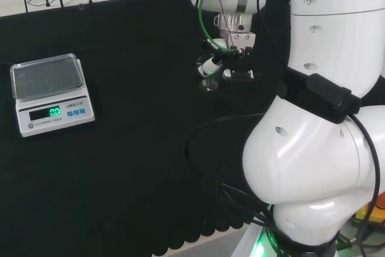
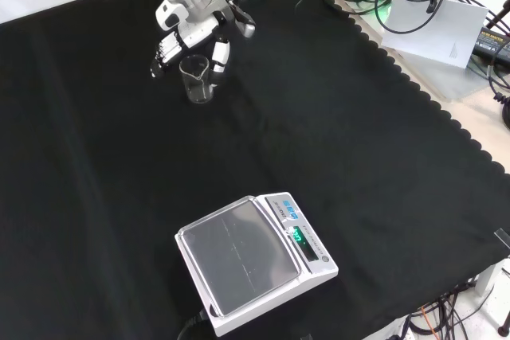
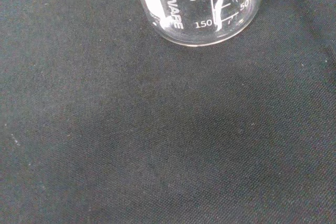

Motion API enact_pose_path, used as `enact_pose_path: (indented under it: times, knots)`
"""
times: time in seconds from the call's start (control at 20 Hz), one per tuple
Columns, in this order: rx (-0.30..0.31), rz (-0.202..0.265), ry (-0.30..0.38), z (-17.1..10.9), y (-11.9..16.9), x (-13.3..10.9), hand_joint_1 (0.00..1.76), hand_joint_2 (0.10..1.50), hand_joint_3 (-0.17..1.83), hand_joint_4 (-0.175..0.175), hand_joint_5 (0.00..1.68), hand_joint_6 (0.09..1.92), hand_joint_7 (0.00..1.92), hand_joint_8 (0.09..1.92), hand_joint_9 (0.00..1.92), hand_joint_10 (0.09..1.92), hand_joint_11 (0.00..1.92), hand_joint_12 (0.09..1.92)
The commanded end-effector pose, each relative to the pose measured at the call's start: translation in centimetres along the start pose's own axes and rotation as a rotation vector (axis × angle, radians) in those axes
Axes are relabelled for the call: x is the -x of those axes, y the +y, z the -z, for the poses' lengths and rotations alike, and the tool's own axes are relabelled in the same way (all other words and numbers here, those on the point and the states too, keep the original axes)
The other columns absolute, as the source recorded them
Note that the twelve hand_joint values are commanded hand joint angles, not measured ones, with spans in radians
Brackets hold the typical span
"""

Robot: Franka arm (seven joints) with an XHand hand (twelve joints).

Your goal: Pick up the beaker.

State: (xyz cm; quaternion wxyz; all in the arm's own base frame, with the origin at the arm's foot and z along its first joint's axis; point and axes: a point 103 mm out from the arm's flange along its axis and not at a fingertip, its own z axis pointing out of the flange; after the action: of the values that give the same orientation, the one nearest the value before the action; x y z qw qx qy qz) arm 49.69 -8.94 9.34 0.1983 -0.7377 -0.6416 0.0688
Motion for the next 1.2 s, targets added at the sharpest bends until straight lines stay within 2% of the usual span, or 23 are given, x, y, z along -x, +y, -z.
enact_pose_path:
  times: [0.05, 0.25, 0.3, 0.4, 0.55, 0.6, 0.7, 0.8, 0.9, 1.0, 1.1, 1.2]
  knots:
    - [-0.006, -0.008, -0.013, -0.2, 0.5, -0.2, 0.75, 0.9, -0.08, 0.064, 0.0, 0.09, 0.0, 0.31, 0.0, 0.7, 0.0, 0.76]
    - [0.001, -0.014, -0.021, -0.4, 1.3, -0.6, 0.86, 0.95, -0.12, 0.071, 0.05, 0.09, 0.02, 0.63, 0.17, 0.87, 0.01, 1.32]
    - [0.004, -0.015, -0.02, -0.4, 1.6, -0.8, 0.9, 0.98, -0.14, 0.067, 0.1, 0.09, 0.05, 0.7, 0.25, 0.88, 0.08, 1.4]
    - [0.011, -0.011, -0.015, -0.5, 2.1, -1.2, 0.96, 1.01, -0.17, 0.055, 0.18, 0.09, 0.14, 0.82, 0.45, 0.89, 0.29, 1.42]
    - [0.029, 0.004, -0.005, -0.5, 2.4, -1.4, 1.01, 1.04, -0.17, 0.034, 0.29, 0.09, 0.28, 0.95, 0.67, 0.91, 0.62, 1.3]
    - [0.034, 0.009, 0.0, -0.5, 2.4, -1.4, 1.03, 1.06, -0.17, 0.028, 0.31, 0.25, 0.33, 1.0, 0.74, 0.92, 0.71, 1.26]
    - [0.038, 0.015, 0.004, -0.5, 2.4, -1.4, 1.07, 1.09, -0.17, 0.002, 0.29, 0.87, 0.44, 1.15, 0.86, 1.02, 0.9, 1.17]
    - [0.046, 0.017, 0.007, -0.4, 2.4, -1.3, 1.13, 1.13, -0.17, -0.039, 0.3, 1.27, 0.5, 1.34, 0.93, 1.16, 1.06, 1.09]
    - [0.055, 0.017, 0.01, -0.1, 2.4, -1.3, 1.18, 1.17, -0.17, -0.089, 0.36, 1.48, 0.55, 1.52, 0.96, 1.29, 1.18, 1.03]
    - [0.058, 0.016, 0.007, 0.0, 2.4, -1.3, 1.22, 1.2, -0.17, -0.134, 0.41, 1.59, 0.59, 1.62, 0.98, 1.37, 1.22, 0.99]
    - [0.06, 0.015, 0.007, 0.1, 2.4, -1.3, 1.15, 1.27, -0.06, -0.057, 0.52, 1.57, 0.67, 1.59, 0.99, 1.42, 1.21, 1.0]
    - [0.064, 0.017, 0.01, 0.4, 2.3, -1.3, 1.12, 1.3, -0.02, -0.023, 0.57, 1.56, 0.7, 1.57, 1.0, 1.43, 1.2, 1.0]
